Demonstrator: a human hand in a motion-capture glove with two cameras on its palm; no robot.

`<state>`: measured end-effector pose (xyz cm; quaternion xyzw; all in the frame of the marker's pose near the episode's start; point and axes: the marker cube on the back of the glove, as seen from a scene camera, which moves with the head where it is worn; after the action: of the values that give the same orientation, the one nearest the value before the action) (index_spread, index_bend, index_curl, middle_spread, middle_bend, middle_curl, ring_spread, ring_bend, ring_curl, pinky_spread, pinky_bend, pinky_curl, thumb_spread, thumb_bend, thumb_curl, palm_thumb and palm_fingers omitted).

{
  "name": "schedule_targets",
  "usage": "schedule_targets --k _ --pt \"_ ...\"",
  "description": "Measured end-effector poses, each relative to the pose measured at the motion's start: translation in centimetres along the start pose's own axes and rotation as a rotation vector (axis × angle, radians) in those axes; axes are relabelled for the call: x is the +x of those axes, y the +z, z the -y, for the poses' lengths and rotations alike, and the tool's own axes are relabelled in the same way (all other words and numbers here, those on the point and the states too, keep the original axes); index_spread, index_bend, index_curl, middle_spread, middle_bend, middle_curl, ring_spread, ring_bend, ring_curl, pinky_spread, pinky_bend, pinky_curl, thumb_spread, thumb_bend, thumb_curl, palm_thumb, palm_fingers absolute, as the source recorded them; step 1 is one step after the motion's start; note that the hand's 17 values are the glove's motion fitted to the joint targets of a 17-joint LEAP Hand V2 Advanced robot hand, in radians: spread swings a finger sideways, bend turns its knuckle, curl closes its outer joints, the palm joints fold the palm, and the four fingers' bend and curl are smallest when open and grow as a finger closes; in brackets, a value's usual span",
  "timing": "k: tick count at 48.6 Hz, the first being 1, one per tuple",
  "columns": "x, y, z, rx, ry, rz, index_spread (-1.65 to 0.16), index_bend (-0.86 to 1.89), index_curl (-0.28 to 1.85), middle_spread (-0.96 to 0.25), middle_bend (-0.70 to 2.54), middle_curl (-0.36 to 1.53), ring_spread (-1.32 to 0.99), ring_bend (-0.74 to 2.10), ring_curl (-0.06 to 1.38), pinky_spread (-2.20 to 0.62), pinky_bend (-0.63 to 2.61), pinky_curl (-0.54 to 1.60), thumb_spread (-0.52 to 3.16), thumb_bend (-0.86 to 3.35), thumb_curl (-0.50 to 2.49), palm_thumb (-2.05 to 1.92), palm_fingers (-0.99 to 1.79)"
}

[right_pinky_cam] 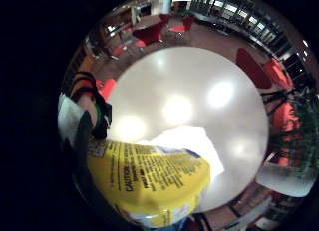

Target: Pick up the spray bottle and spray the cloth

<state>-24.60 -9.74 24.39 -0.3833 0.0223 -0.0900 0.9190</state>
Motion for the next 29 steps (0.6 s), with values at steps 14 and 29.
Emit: schedule_targets --k 14,29 --pt "-6.2 6.0 2.5 0.144 -0.014 0.519 -0.22 0.26 0.51 -0.15 0.45 0.46 -0.18 0.49 0.43 -0.26 0.47 0.4 0.29 -0.04 0.75 0.85 1.35" --pt "-6.9 15.8 3.9 0.182 0.036 0.715 -0.22 0.21 0.51 -0.14 0.43 0.46 -0.17 0.5 0.43 -0.26 0.48 0.4 0.33 -0.04 0.75 0.86 1.33"
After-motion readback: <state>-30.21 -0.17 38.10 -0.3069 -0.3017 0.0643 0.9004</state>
